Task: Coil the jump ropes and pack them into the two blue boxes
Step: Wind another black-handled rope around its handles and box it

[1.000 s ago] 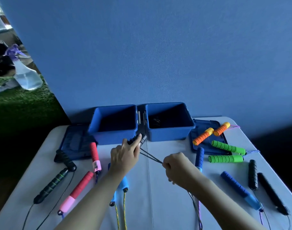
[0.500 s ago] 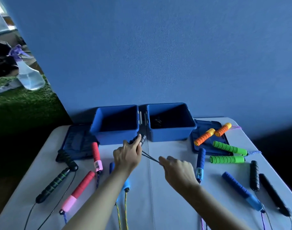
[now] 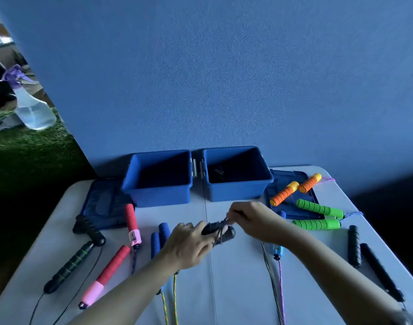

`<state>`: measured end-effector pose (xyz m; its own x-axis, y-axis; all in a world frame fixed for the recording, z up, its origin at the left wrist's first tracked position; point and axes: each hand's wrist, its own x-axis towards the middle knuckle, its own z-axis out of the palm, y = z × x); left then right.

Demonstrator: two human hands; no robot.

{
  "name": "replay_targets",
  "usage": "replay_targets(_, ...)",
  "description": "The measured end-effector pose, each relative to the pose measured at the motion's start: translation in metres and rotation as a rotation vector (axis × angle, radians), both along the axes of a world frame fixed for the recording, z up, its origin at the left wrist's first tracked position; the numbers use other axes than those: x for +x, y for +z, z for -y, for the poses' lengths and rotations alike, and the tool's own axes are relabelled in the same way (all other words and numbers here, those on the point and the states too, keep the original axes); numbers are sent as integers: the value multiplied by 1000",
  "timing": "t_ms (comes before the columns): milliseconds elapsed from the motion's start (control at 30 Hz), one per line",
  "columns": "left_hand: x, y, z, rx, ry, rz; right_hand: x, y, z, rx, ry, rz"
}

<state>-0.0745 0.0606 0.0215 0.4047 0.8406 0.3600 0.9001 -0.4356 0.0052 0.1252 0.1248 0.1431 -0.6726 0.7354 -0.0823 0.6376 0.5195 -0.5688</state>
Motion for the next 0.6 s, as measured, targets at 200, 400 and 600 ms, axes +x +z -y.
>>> replay_targets(200, 15, 13, 9, -73, -121, 276, 0, -26, -41, -259, -87, -135)
replay_targets(400, 18, 28, 3, -42, -64, 336, -4, -57, -49, -464, -122, -311)
replay_targets(600, 20, 34, 3, -28, 86, 449, -1, -83, -37, -789, -314, -549)
